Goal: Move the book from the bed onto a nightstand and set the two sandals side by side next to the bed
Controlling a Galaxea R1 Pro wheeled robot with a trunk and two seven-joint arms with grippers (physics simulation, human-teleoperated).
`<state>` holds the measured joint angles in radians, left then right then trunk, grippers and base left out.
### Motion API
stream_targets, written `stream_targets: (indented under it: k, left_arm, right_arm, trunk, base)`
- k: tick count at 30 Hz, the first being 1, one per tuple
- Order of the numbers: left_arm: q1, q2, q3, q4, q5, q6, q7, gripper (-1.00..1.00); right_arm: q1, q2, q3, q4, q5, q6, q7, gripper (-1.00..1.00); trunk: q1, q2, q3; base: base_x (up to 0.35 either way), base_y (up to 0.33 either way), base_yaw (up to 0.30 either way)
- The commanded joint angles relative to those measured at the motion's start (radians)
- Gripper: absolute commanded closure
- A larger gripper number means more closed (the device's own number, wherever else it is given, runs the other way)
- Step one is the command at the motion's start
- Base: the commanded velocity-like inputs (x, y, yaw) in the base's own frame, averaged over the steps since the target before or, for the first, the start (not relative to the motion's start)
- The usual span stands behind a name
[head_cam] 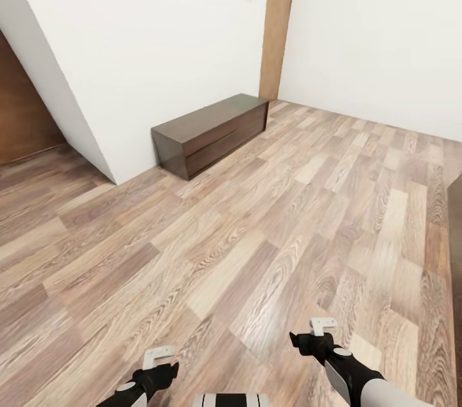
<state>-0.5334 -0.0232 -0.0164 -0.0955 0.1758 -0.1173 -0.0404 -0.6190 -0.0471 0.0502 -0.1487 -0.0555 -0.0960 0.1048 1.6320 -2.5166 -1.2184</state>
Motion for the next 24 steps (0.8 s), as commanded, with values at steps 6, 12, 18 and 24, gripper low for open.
stream_targets:
  k: [6, 12, 18, 24]
  left_arm:
    - [0.000, 0.000, -0.002, 0.000, 0.010, -0.004, -0.004, -1.00]
    - [0.000, 0.000, -0.002, 0.000, 0.011, -0.004, -0.004, -1.00]
    - [0.000, 0.001, -0.003, 0.000, 0.011, -0.004, -0.004, -1.00]
    - [0.000, 0.000, -0.003, 0.000, 0.011, -0.004, -0.004, -1.00]
  right_arm:
    - [-0.001, 0.000, 0.005, 0.001, -0.001, -0.003, 0.003, -1.00]
    - [-0.001, 0.000, 0.005, 0.001, 0.003, -0.003, 0.003, -1.00]
    - [-0.001, 0.000, 0.005, 0.001, 0.003, -0.003, 0.003, -1.00]
    - [-0.001, 0.000, 0.005, 0.001, 0.003, -0.002, 0.004, -1.00]
  trunk:
    - [0.000, 0.000, -0.001]
    - [0.000, 0.000, -0.001]
    - [0.000, 0.000, -0.001]
    - [0.000, 0.000, -0.001]
  base:
    - [0.334, -0.015, -0.275]
    - [0.334, -0.031, -0.275]
    - [0.334, -0.053, -0.275]
    - [0.330, -0.073, -0.275]
